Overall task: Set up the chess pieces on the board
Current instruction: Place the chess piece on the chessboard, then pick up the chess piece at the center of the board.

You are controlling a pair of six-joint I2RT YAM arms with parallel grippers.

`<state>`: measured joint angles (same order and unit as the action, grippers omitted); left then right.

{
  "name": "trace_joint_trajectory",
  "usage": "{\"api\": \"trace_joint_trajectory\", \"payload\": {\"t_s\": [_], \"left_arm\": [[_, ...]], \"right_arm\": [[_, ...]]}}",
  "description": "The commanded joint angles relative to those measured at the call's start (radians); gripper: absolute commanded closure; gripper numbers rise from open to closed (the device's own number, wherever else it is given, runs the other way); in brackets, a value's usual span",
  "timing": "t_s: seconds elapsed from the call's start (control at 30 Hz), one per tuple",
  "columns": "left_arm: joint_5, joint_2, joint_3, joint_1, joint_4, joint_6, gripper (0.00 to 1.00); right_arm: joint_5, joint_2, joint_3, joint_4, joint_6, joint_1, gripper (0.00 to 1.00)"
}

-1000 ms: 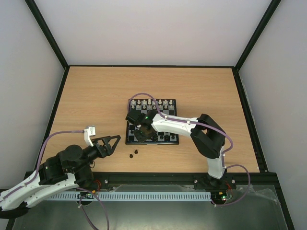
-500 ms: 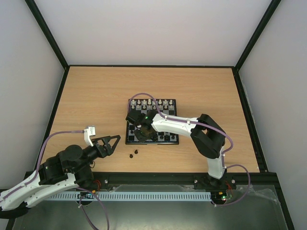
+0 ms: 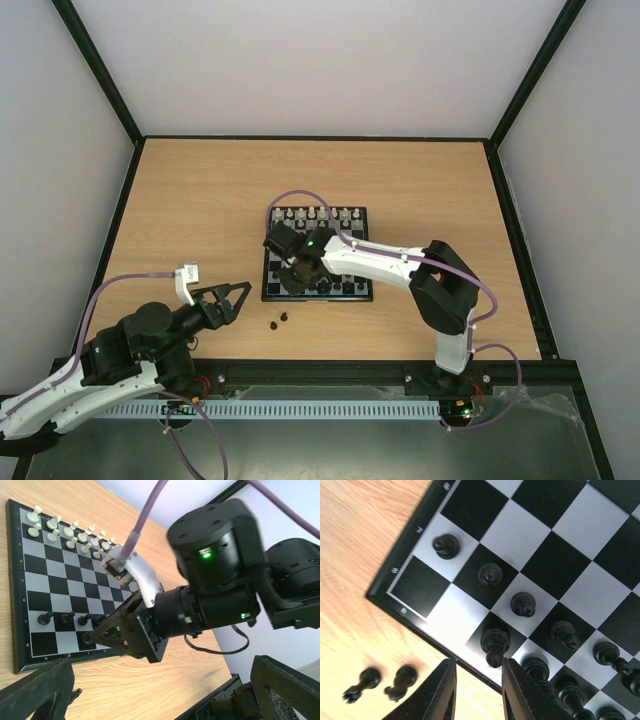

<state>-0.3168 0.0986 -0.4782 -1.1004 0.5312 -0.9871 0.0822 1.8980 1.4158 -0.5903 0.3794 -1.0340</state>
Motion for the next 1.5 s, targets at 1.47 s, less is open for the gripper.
{"api": "trace_joint_trajectory", "payload": {"t_s": [1.47], "left_arm": [[-0.018, -0.086, -0.119, 0.000, 0.041, 0.048, 0.00]], "right_arm": [[0.052, 0.013, -0.045, 0.036, 0.213, -0.215, 0.59]]}}
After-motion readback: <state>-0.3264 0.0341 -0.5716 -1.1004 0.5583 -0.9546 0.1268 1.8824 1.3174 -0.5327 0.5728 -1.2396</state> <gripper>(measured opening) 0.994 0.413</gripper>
